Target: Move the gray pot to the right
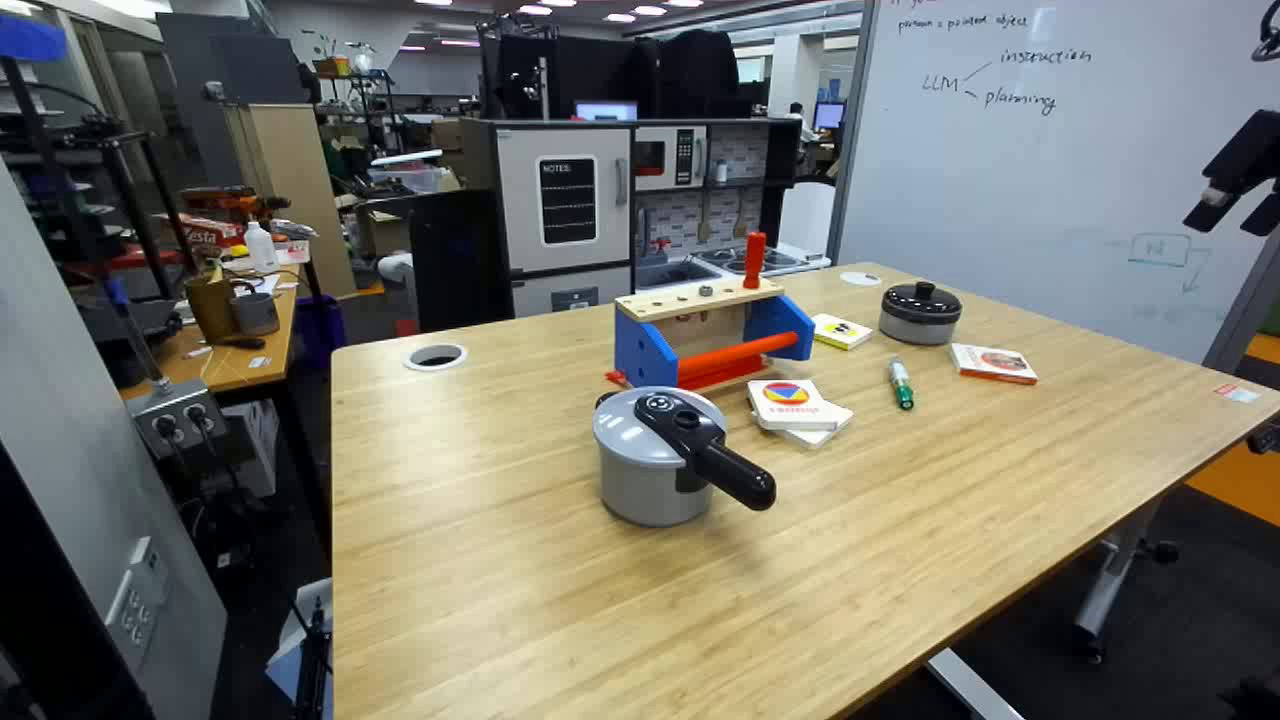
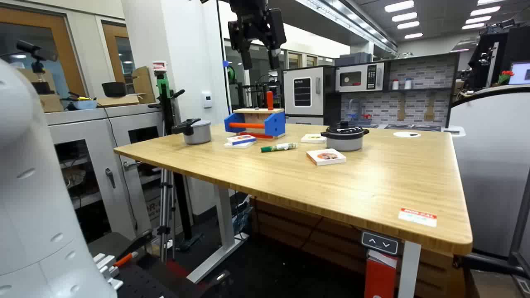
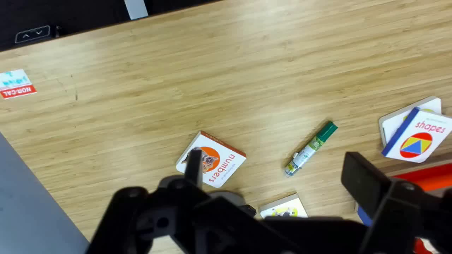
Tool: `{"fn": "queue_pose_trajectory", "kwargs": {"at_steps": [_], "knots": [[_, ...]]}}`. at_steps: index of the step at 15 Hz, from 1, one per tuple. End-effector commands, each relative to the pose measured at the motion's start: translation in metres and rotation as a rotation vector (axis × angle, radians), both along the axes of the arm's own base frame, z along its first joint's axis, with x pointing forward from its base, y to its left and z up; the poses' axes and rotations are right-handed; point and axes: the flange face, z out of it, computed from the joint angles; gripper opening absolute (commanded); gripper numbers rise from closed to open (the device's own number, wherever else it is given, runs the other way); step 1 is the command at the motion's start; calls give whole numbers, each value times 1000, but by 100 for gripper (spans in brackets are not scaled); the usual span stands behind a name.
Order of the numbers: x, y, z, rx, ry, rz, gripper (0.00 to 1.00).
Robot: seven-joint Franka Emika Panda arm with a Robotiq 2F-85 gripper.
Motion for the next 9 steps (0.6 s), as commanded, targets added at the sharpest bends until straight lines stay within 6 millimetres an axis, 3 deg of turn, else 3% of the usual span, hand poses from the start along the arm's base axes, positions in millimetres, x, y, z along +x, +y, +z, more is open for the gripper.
{"fn": "queue_pose_trajectory", "kwargs": {"at_steps": [1,5,9], "knots": [[0,0,0,0,1,0,100],[32,17,4,-41,31,90,100],[72,63,6,-85,51,211,100]]}}
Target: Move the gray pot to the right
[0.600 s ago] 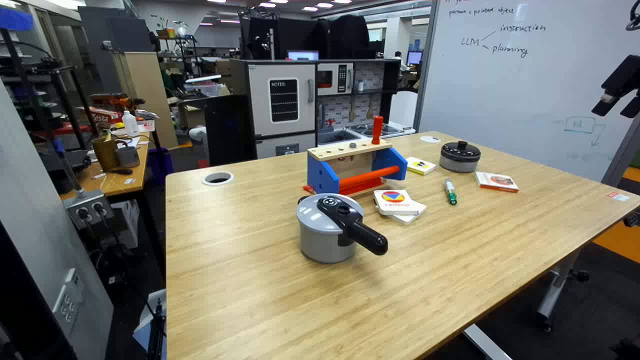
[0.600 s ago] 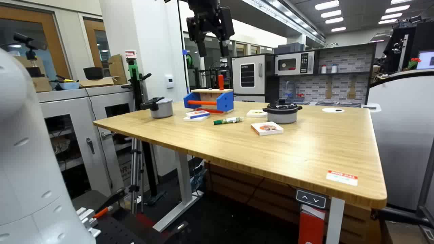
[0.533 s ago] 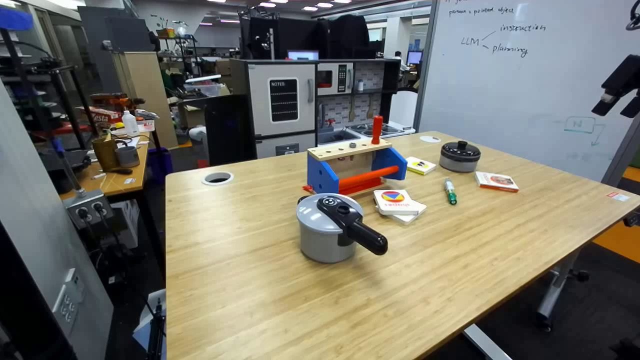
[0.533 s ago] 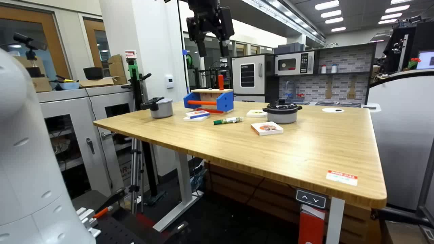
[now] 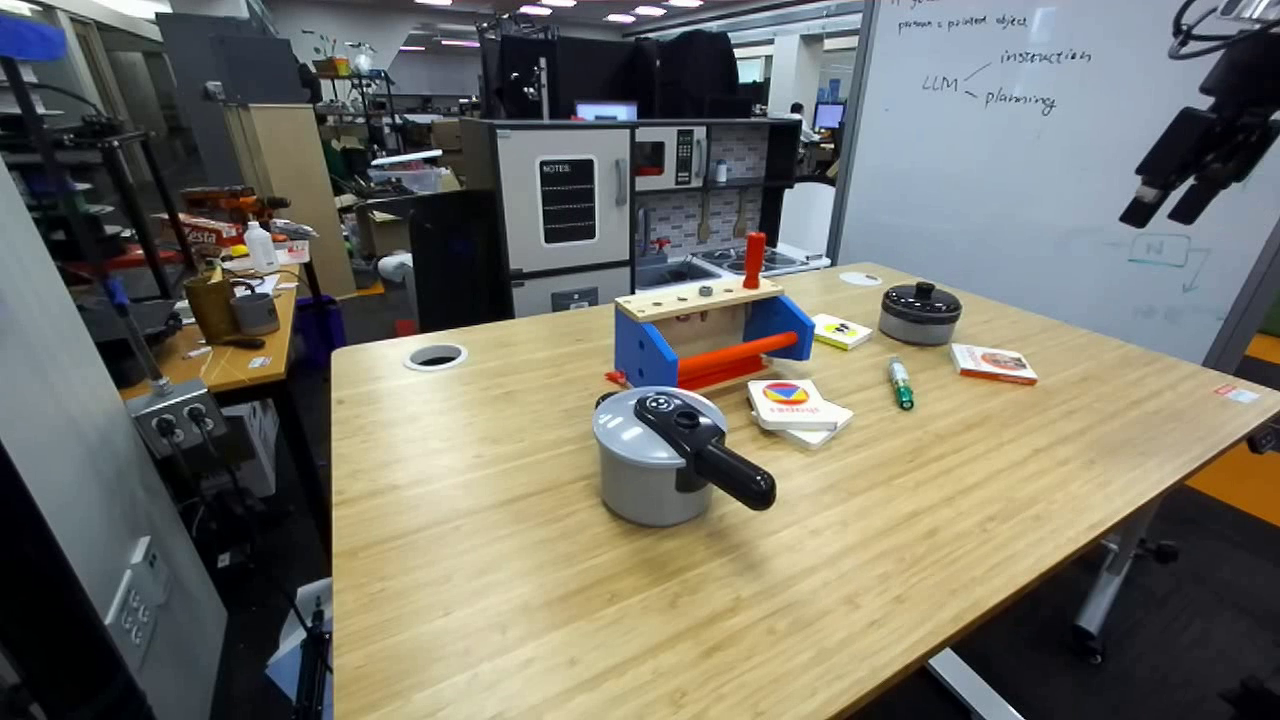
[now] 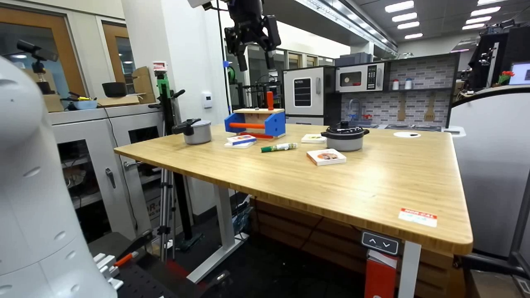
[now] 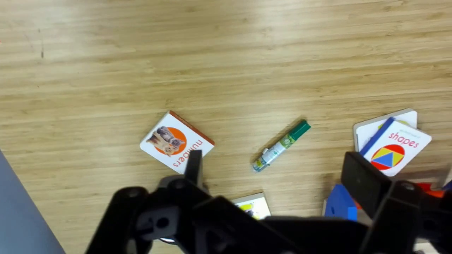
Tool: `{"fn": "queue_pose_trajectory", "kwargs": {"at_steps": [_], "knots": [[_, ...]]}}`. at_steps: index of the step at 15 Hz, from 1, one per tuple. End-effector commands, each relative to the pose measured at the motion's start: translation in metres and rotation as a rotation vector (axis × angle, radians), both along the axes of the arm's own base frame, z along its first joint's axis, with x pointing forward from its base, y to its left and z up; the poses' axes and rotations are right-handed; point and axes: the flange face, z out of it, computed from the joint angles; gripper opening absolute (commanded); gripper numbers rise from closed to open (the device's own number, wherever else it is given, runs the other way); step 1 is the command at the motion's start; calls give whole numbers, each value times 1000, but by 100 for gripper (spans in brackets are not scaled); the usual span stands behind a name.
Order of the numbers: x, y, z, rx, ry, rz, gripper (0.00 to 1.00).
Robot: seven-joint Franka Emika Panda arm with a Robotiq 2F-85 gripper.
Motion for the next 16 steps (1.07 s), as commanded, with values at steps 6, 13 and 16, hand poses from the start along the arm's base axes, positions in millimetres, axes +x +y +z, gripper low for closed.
{"fn": "queue_pose_trajectory", "kwargs": {"at_steps": [6,13,16], "knots": [[65,62,-5,-55,57,169,100],[71,111,27,-75,-7,340,100],[64,115,42,-57,-18,361,100]]}}
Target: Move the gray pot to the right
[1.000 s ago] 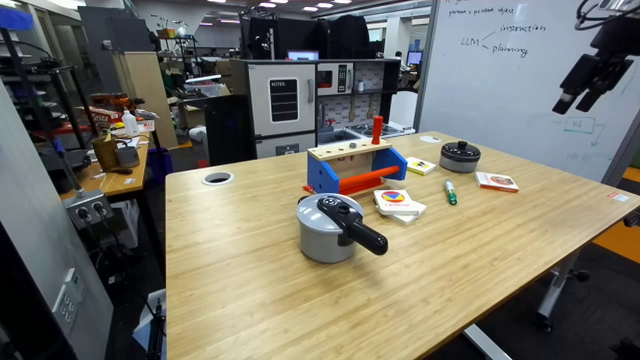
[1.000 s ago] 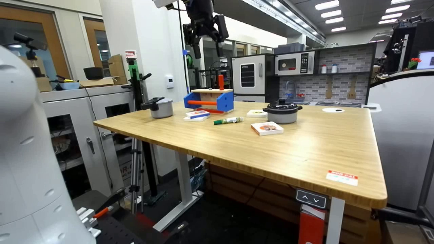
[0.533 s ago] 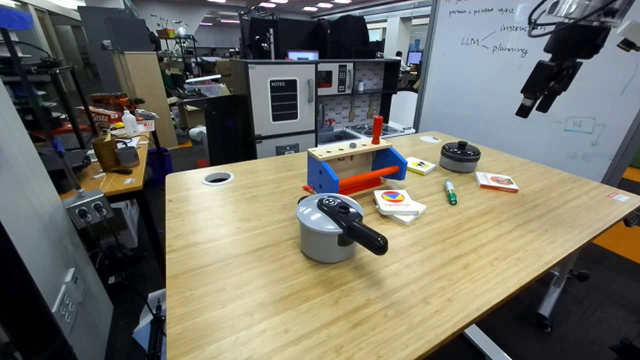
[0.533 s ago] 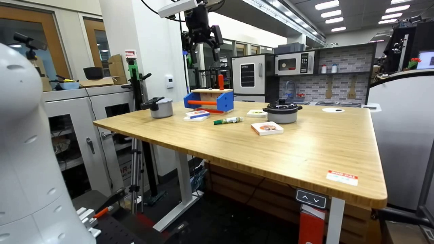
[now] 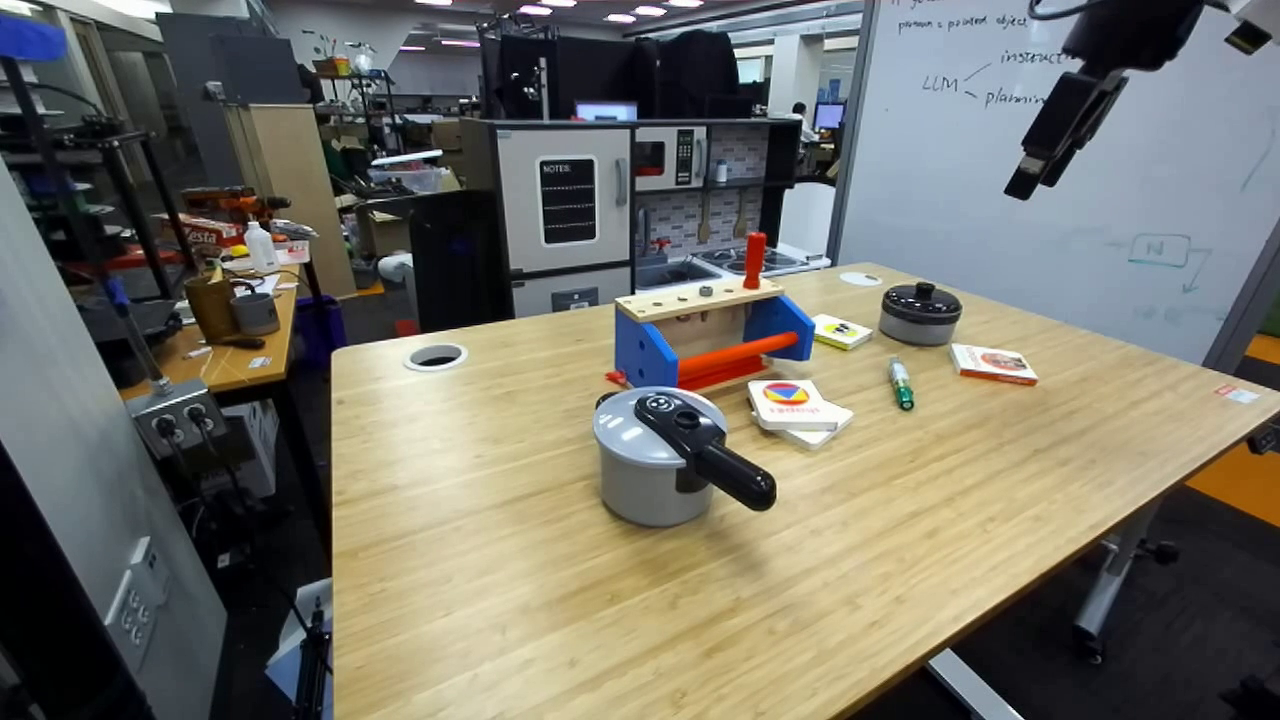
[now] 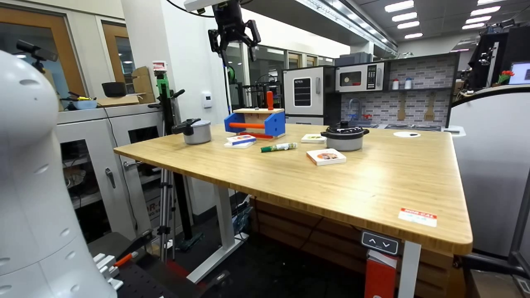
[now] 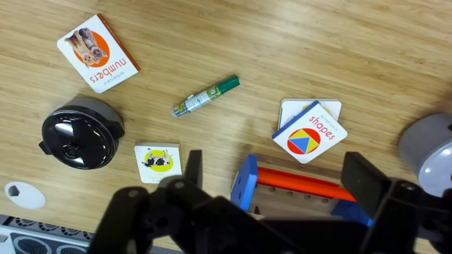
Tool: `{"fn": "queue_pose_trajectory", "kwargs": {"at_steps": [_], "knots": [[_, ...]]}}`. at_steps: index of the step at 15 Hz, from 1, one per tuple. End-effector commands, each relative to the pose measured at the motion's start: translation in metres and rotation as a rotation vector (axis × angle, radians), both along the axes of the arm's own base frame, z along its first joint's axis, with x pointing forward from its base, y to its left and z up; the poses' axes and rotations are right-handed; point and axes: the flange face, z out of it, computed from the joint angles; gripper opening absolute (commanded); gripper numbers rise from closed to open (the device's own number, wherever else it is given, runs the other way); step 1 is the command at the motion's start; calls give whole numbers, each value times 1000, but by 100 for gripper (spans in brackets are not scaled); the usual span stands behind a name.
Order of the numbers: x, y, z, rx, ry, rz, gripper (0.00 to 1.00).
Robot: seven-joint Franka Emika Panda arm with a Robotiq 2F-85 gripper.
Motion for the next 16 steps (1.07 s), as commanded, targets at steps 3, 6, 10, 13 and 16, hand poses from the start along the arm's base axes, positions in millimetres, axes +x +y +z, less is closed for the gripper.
{"fn": "queue_pose_trajectory", "kwargs": {"at_steps": [3,6,10,13,16], "knots": [[-9,8,19,35,9,74,100],[-10,26,16,46,40,160,100],[-13,58,9,41,89,284,100],[-15,80,7,27,106,353,100],[-12,101,4,11,103,387,100]]}}
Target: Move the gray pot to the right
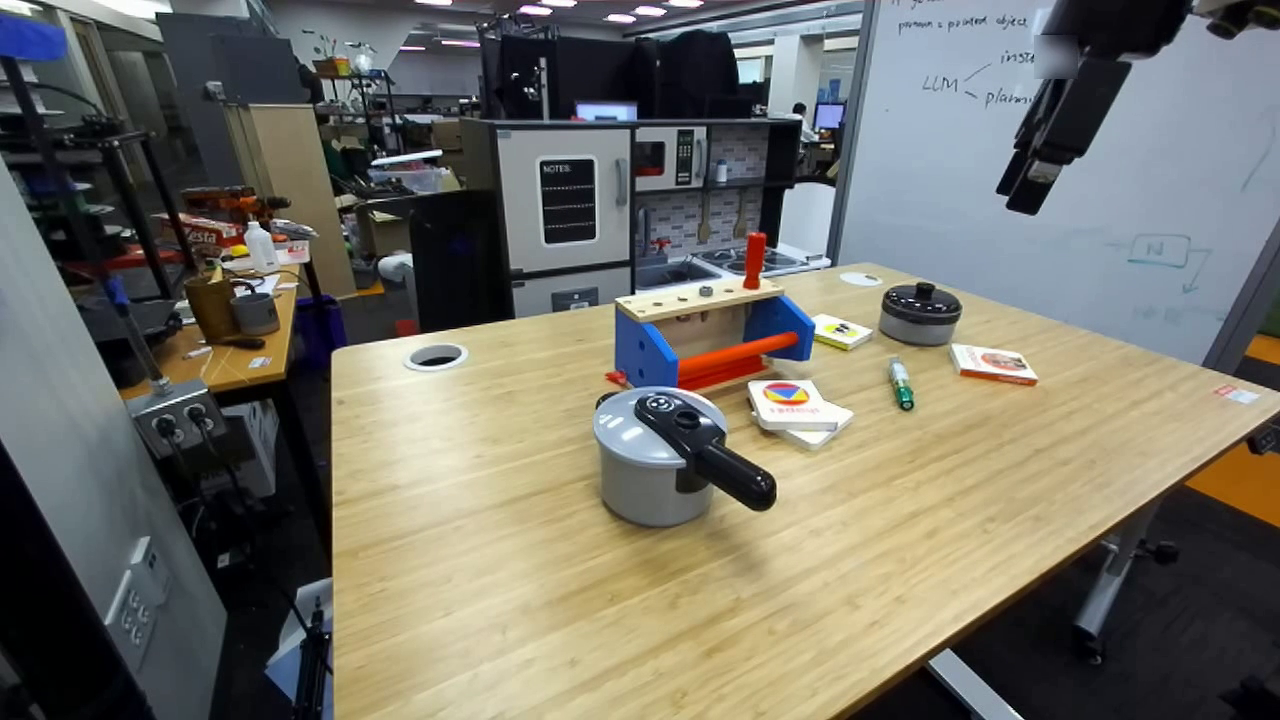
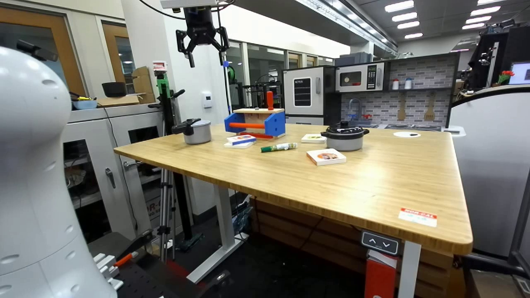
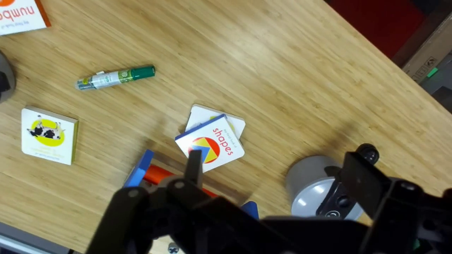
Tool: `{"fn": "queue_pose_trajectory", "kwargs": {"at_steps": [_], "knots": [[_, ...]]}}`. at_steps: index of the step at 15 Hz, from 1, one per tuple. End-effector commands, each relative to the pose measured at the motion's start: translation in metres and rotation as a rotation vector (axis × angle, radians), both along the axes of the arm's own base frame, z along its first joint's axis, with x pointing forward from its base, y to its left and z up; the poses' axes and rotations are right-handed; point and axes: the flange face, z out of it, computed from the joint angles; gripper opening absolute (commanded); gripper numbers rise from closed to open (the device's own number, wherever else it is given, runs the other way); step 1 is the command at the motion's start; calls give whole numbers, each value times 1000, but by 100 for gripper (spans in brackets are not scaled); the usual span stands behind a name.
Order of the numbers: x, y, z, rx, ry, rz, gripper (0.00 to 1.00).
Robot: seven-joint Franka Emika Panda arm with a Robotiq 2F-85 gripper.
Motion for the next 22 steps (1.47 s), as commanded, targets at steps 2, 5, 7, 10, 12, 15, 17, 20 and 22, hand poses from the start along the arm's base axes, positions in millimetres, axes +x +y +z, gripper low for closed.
{"fn": "queue_pose_trajectory", "kwargs": {"at_steps": [2,5,7,10,12,15,17,20,22], "knots": [[17,16,-2,5,6,15,100],[12,16,-5,-5,9,21,100],[13,16,-5,-5,10,20,100],[13,16,-4,-4,7,20,100],[11,12,-5,-35,34,-18,100],[3,19,-9,-76,145,-97,100],[-3,34,-10,-81,198,-100,100],[-9,68,-2,-83,203,-26,100],[-11,89,1,-83,184,30,100]]}}
